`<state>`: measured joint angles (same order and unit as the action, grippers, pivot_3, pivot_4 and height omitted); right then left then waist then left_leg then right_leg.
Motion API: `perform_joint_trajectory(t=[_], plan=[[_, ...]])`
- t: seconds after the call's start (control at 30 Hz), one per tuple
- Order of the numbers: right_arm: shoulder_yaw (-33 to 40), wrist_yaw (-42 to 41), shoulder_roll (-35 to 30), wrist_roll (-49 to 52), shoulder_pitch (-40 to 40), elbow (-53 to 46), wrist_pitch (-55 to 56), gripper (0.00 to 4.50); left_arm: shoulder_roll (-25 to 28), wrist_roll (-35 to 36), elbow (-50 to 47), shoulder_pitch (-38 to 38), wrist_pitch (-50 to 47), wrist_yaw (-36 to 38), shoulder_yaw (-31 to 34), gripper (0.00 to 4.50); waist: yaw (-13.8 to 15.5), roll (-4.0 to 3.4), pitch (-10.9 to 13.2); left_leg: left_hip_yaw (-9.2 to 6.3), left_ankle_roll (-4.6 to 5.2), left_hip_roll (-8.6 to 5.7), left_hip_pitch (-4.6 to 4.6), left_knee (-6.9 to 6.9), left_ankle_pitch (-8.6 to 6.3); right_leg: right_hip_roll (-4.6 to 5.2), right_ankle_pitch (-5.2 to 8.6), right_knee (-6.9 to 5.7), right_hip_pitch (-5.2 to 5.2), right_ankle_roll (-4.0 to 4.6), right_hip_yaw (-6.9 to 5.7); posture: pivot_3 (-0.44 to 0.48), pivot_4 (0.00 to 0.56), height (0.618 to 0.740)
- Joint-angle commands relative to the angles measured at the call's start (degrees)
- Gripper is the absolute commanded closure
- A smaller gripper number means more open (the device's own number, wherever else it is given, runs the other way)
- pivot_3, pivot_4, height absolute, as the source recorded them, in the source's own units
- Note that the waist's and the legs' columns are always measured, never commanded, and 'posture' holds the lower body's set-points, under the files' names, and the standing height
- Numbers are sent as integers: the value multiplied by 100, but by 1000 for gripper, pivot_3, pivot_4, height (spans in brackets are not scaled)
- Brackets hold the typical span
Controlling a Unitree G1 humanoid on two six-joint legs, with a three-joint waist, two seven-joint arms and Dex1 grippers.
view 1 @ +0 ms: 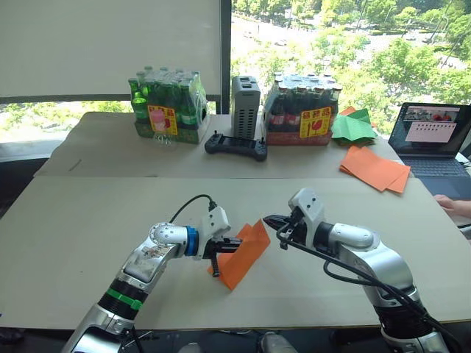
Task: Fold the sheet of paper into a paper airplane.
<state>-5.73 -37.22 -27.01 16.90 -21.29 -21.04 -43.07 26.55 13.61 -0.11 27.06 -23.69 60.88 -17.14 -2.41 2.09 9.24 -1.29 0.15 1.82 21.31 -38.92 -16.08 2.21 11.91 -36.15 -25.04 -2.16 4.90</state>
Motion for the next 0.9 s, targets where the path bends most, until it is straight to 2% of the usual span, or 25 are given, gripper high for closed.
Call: perform_joint_trajectory(t=[0.03, 0.17, 0.43, 0.57, 0.8, 0.9], plan=[[96, 124, 63, 134, -136, -322, -85, 4431, 18, 47, -202, 113, 123, 144, -7, 4500, 0, 0, 0, 0, 0, 0, 0, 0, 0, 0, 0, 0, 0, 0, 0, 0, 150, 733], [154, 251, 39, 105, -27, -319, -124, 4431, 99, 45, -218, 48, 109, 182, 76, 4500, -6, 0, 0, 0, 0, 1, -1, 0, 0, 0, 0, -1, 0, 0, 0, 0, 150, 733], [155, 165, -482, 153, 628, -711, -405, 4431, 300, 55, -216, -164, 69, 58, 268, 4500, 4, 0, 0, 0, 0, 0, 0, 0, 0, 1, 0, 0, 0, 0, 0, 0, 150, 733], [-441, 2, -639, 83, 806, -906, -533, 4431, 339, 68, -278, -252, 57, 26, 321, 4500, -24, 0, 0, 0, 0, 2, -2, 0, 0, 0, 0, -2, 0, 0, 0, 0, 150, 733], [-1361, 181, -614, -491, 705, -526, -356, 4431, 390, 151, -582, -397, -81, 4, 384, 4500, -12, 0, 0, 1, 0, 1, -3, -2, 0, 0, 1, -2, 0, 0, 0, 0, 150, 733], [-1597, 288, -303, -685, 522, -154, -79, 4431, 427, 201, -768, -492, -162, -8, 416, 4500, -38, 1, -1, 2, 0, 3, -10, -3, 0, -2, 0, -3, 4, 0, 1, 0, 150, 733]])
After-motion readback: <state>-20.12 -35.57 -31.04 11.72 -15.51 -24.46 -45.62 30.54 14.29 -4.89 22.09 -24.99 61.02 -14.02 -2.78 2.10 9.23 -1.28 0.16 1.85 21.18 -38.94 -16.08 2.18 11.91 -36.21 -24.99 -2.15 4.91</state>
